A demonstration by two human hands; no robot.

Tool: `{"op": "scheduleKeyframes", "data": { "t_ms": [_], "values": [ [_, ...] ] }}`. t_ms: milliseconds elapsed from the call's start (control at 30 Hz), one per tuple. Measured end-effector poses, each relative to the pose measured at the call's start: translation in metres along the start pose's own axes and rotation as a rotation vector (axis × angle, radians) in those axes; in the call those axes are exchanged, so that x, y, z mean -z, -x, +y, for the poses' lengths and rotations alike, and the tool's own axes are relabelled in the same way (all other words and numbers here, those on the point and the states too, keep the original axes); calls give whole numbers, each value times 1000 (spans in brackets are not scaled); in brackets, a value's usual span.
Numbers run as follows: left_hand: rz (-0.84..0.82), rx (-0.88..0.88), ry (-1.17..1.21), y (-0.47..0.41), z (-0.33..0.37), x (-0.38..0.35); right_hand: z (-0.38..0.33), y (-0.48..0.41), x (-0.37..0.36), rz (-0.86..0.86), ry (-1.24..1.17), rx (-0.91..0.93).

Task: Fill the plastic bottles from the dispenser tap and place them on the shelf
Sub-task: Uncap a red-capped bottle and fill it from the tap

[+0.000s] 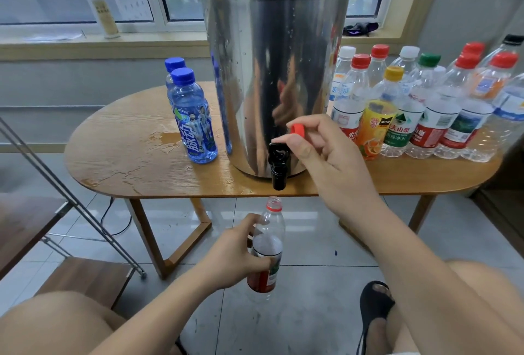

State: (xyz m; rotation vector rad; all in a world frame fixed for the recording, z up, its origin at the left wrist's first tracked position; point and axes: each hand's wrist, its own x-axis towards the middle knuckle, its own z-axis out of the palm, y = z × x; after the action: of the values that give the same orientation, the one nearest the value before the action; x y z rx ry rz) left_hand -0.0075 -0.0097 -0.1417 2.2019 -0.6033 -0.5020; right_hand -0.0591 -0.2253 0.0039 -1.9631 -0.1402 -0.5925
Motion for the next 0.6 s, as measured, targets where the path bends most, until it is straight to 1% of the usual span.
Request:
{"op": "scheduleKeyframes", "data": {
  "t_ms": [200,400,600],
  "values": [
    [-8,-18,-10,0,1,2,0,9,-4,10,-75,-16],
    [11,-7,19,-2,4,4,2,14,-7,39,-34,4],
    [18,-18,-15,-6,11,5,6,17,-7,43,21,50]
  ]
}}
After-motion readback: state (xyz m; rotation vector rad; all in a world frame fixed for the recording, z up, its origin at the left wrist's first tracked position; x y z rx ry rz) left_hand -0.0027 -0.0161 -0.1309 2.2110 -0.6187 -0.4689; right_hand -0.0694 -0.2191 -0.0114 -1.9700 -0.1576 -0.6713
